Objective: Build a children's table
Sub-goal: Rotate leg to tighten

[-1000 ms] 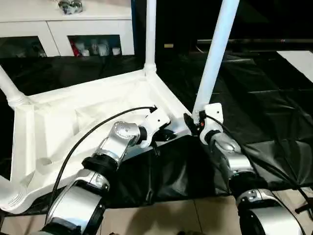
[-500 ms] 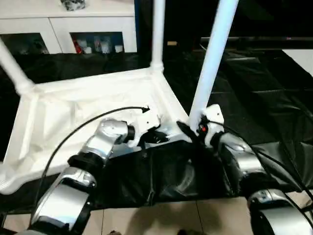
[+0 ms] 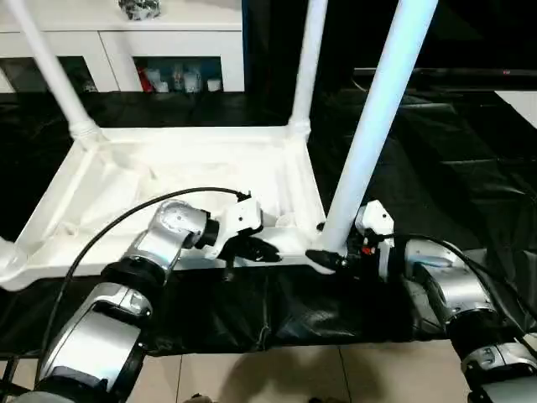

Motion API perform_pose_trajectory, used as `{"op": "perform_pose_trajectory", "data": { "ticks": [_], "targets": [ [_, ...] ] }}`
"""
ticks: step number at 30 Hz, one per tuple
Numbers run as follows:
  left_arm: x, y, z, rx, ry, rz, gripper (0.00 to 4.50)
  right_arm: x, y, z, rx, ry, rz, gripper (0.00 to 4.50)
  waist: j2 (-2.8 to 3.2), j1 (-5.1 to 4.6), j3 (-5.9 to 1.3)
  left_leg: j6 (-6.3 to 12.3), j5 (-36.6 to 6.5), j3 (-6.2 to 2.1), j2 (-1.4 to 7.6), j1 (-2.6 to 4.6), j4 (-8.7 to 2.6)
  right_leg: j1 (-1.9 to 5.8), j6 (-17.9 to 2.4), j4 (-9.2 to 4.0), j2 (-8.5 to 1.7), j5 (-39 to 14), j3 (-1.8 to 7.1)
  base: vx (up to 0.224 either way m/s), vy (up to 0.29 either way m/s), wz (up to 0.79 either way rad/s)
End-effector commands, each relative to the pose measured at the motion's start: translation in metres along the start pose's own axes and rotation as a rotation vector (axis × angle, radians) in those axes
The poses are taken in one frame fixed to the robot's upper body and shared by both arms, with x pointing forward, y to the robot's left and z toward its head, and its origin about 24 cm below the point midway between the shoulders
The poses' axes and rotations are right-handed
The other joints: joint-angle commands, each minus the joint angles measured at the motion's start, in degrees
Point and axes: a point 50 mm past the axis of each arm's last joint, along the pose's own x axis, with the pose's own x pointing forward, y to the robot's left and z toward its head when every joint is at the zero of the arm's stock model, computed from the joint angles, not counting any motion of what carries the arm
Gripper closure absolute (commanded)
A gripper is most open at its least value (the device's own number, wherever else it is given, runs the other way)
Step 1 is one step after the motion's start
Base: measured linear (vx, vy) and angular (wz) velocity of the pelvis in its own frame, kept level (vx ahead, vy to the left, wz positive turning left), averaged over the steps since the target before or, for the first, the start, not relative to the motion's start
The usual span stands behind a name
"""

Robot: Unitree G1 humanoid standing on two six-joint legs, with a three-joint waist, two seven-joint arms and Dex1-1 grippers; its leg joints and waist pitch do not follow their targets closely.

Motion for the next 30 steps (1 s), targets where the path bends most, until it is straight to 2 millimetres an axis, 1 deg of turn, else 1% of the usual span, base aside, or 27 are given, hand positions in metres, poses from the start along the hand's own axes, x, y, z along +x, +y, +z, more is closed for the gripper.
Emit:
{"op": "perform_pose_trajectory", "data": {
  "ticks": [1,3,5,6,7,8,9,13,17,18,19,20,21,22,23,24,25,26,27,28,29,30],
  "targets": [
    [0.005,0.004,0.011,0.047,0.013,-0.023,4.5,0.016,0.018,-0.006,0.009,0.035,0.151,1.69,0.36,-0.06,-3.75,3.55,-17.5,0.44,0.71,0.49,-4.16,3.13,-12.7,-4.03,-2.43,-18.8,2.2,0.0,0.0,0.0],
    [0.004,0.003,0.01,0.046,0.016,-0.041,4.5,0.014,0.021,-0.006,0.012,0.054,0.199,1.79,0.3,0.17,-3.77,3.53,-17.0,0.44,0.71,0.53,-4.16,3.22,-12.7,-3.96,-2.41,-18.2,2.23,0.0,0.0,0.0],
    [0.004,0.003,0.01,0.041,0.014,-0.048,4.5,0.014,0.022,-0.006,0.017,0.051,0.211,1.81,0.22,0.31,-3.71,3.59,-17.2,0.45,0.73,0.54,-4.21,3.18,-12.7,-3.94,-2.42,-18.4,2.22,0.0,0.0,0.0],
    [0.004,0.003,0.01,0.041,0.014,-0.048,4.5,0.014,0.022,-0.006,0.017,0.051,0.211,1.83,0.23,0.34,-3.69,3.37,-17.7,0.46,0.69,0.64,-4.2,3.15,-12.4,-4.03,-2.46,-19.3,2.2,0.0,0.0,0.0],
    [0.004,0.002,0.009,0.035,0.016,-0.058,4.5,0.013,0.023,-0.006,0.019,0.051,0.222,1.85,-0.03,0.32,-3.64,3.32,-17.9,0.47,0.67,0.64,-4.22,3.12,-12.2,-4.13,-2.46,-20.0,2.2,0.0,0.0,0.0],
    [0.004,0.002,0.008,0.033,0.016,-0.061,4.5,0.013,0.024,-0.006,0.02,0.052,0.225,1.85,0.09,0.38,-3.58,3.18,-18.4,0.45,0.61,0.73,-4.24,3.06,-11.7,-4.31,-2.49,-21.6,2.15,0.0,0.0,0.0],
    [0.004,0.002,0.008,0.032,0.016,-0.063,4.5,0.013,0.024,-0.006,0.021,0.052,0.229,1.85,0.04,0.37,-3.58,3.04,-18.6,0.38,0.64,0.74,-4.29,3.08,-11.3,-4.39,-2.55,-22.5,2.15,0.0,0.0,0.0],
    [0.004,0.001,0.007,0.027,0.012,-0.063,4.5,0.012,0.025,-0.007,0.028,0.048,0.227,1.86,-0.09,0.4,-3.63,2.97,-18.1,0.36,0.71,0.72,-4.31,3.04,-11.5,-4.24,-2.55,-21.6,2.22,0.0,0.0,0.0],
    [0.006,0.005,0.008,-0.008,-0.011,0.011,4.5,0.014,0.022,-0.007,0.086,-0.006,0.095,1.86,-0.09,0.52,-3.53,3.04,-17.8,0.37,0.74,0.7,-4.4,3.02,-11.4,-4.27,-2.55,-21.7,2.25,0.0,0.0,0.0],
    [0.008,0.007,0.009,-0.018,-0.017,0.045,4.5,0.016,0.019,-0.008,0.102,-0.015,0.042,1.86,-0.19,0.43,-3.45,2.82,-18.5,0.38,0.68,0.79,-4.41,2.91,-11.0,-4.39,-2.54,-22.9,2.2,0.0,0.0,0.0],
    [0.009,0.008,0.01,-0.026,-0.023,0.073,4.5,0.018,0.017,-0.008,0.109,-0.02,0.002,1.86,-0.15,0.38,-3.42,2.59,-18.9,0.33,0.67,0.83,-4.43,2.87,-10.8,-4.45,-2.62,-23.8,2.18,0.0,0.0,0.0],
    [0.011,0.01,0.012,-0.034,-0.03,0.102,4.5,0.019,0.015,-0.008,0.115,-0.024,-0.038,1.86,-0.2,0.11,-3.24,2.04,-20.1,0.27,0.55,1.02,-4.42,2.6,-10.0,-4.78,-2.68,-26.5,2.1,0.0,0.0,0.0],
    [0.014,0.012,0.014,-0.042,-0.039,0.135,4.5,0.023,0.009,-0.01,0.126,-0.021,-0.133,1.86,-0.22,-0.11,-3.12,1.75,-21.3,0.15,0.31,1.26,-4.33,2.45,-8.7,-5.33,-2.75,-30.3,1.87,0.0,0.0,0.0],
    [0.014,0.012,0.014,-0.042,-0.039,0.135,4.5,0.023,0.009,-0.01,0.126,-0.021,-0.133,1.86,-0.21,-0.38,-2.96,1.36,-22.1,-0.01,0.14,1.36,-4.27,2.21,-7.3,-5.77,-2.81,-33.4,1.69,0.0,0.0,0.0],
    [0.021,0.015,0.02,-0.051,-0.052,0.191,4.5,0.031,-0.002,-0.013,0.158,-0.015,-0.335,1.86,-0.28,-0.6,-2.92,1.33,-22.5,-0.11,0.04,1.38,-4.25,2.22,-6.5,-6.02,-2.76,-34.9,1.5,0.0,0.0,0.0],
    [0.026,0.015,0.023,-0.067,-0.069,0.212,4.5,0.035,-0.006,-0.015,0.171,-0.011,-0.407,1.86,0.07,-1.21,-2.89,0.37,-23.2,-0.31,0.03,1.45,-4.29,1.86,-5.8,-6.08,-2.82,-36.4,1.35,0.0,0.0,0.0],
    [0.029,0.015,0.025,-0.077,-0.08,0.222,4.5,0.036,-0.007,-0.015,0.177,-0.01,-0.44,1.86,-0.07,-2.08,-2.79,-0.34,-24.3,-0.67,-0.14,1.21,-4.29,2.07,-4.9,-6.29,-2.71,-37.9,0.82,0.0,0.0,0.0],
    [0.029,0.015,0.025,-0.078,-0.081,0.224,4.5,0.036,-0.007,-0.015,0.178,-0.009,-0.447,1.87,-0.09,-2.34,-2.78,-0.27,-24.9,-0.76,-0.27,1.17,-4.24,2.18,-4.2,-6.52,-2.59,-38.5,0.52,0.0,0.0,0.0],
    [0.038,0.016,0.032,-0.092,-0.096,0.268,4.5,0.041,-0.012,-0.015,0.197,-0.006,-0.561,1.87,0.03,-2.68,-2.92,0.09,-25.1,-0.86,-0.23,1.05,-4.26,2.28,-3.8,-6.57,-2.75,-38.0,0.57,0.0,0.0,0.0],
    [0.043,0.016,0.034,-0.096,-0.102,0.291,4.5,0.044,-0.015,-0.015,0.224,-0.004,-0.634,1.87,0.02,-3.14,-3.15,0.55,-25.0,-0.98,-0.26,1.1,-4.34,2.33,-4.5,-6.67,-2.7,-36.1,0.59,0.0,0.0,0.0],
    [0.048,0.016,0.037,-0.101,-0.11,0.315,4.5,0.046,-0.018,-0.015,0.249,-0.001,-0.697,1.87,0.04,-3.35,-3.22,0.87,-24.8,-0.96,-0.2,1.04,-4.42,2.32,-5.1,-6.57,-2.68,-34.9,0.69,0.0,0.0,0.0],
    [0.053,0.016,0.039,-0.105,-0.116,0.325,4.5,0.048,-0.019,-0.014,0.261,0.004,-0.75,1.87,0.14,-3.57,-3.36,1.15,-23.9,-0.9,-0.15,0.82,-4.53,2.44,-6.2,-6.29,-2.62,-32.2,0.92,0.0,0.0,0.0]
  ]
}}
